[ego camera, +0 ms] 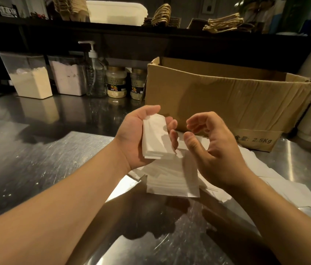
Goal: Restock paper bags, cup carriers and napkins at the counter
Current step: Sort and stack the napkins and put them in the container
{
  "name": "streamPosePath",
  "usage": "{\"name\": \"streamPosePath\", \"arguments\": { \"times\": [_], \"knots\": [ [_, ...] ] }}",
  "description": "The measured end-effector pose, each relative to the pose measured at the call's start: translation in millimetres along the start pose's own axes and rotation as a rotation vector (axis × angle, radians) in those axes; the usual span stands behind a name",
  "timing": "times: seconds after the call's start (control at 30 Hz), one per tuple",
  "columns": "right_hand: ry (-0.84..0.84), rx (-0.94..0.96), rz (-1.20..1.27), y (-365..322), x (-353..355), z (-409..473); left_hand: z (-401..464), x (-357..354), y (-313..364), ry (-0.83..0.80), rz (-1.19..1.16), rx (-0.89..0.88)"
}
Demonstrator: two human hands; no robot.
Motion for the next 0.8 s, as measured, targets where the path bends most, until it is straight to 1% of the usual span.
{"name": "streamPosePath", "arguments": {
  "times": [0.07, 0.13, 0.27, 0.5, 0.63, 0.8],
  "knots": [
    [-0.036, 0.027, -0.025, -1.3, -1.0, -0.6, 0.0, 1.4, 3.7, -0.015, -0.07, -0.017],
    [-0.117, 0.085, -0.096, -3.2, -4.5, -1.8, 0.7, 3.6, 6.2, -0.022, -0.116, -0.034],
    [-0.278, 0.136, -0.264, -2.4, -14.8, -3.8, 1.9, 8.4, 10.8, 0.024, -0.192, -0.057],
    [-0.478, 0.125, -0.437, -4.7, -21.2, -4.9, 2.5, 10.0, 11.8, 0.069, -0.175, -0.069],
    [-0.505, 0.133, -0.419, -2.6, -19.5, -3.7, 3.4, 10.5, 11.8, 0.068, -0.178, -0.072],
    [-0.472, 0.144, -0.394, 4.3, -18.7, -1.3, 2.4, 9.4, 10.8, 0.075, -0.171, -0.07]
  ]
}}
Point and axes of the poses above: each hand's wrist, its own z-axis towards the middle knuckle, its own x-axis out of the back of the hand, y = z × x, the point moved 4 cm from there along z, towards the middle knuckle, and after that the axes turned 8 degrees about y, right-handed, at the moved point
